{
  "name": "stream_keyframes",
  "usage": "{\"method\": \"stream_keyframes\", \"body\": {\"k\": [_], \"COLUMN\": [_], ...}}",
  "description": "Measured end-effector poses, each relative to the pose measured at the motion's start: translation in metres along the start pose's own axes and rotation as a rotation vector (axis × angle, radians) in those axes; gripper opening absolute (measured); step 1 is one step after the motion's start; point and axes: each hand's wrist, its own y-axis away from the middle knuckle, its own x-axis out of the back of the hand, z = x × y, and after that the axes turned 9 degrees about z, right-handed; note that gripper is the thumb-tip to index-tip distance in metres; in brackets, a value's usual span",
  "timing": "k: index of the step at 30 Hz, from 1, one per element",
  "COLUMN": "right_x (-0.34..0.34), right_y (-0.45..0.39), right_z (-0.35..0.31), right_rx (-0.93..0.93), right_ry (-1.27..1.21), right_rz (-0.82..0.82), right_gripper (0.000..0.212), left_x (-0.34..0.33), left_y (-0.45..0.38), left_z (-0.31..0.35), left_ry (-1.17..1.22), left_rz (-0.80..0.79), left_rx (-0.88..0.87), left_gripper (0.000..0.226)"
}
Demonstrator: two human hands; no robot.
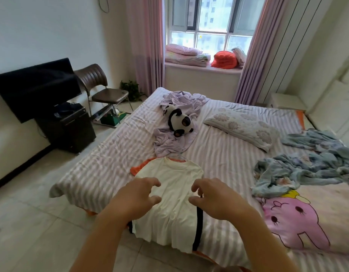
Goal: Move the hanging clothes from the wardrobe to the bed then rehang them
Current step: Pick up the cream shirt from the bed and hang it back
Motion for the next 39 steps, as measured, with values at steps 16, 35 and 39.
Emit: {"method": "stream_keyframes", "body": {"k": [16, 35, 39], "right_x": [-0.007, -0.045, -0.073], "right_y": [-0.226, -0.443, -0.487], "right_z": [-0.012, 0.125, 0.153], "right_rx": [-0.132, -0.131, -0.181], "right_ry": [-0.001, -0.022, -0.009], "right_rz": [0.088, 0.125, 0.102], "right_gripper": [0.042, 0.03, 0.027], "left_x": [0.02, -0.084, -0.117], "left_y": [-0.246, -0.475, -0.528], "left_z": [-0.077, -0.082, -0.102], "left_ry": [-0.101, -0.081, -0.029], "left_rz": [-0.077, 0.002, -0.069], "left_rx": [-0.056, 0.016, 0.068], "left_gripper": [0.044, 0.043, 0.048]}}
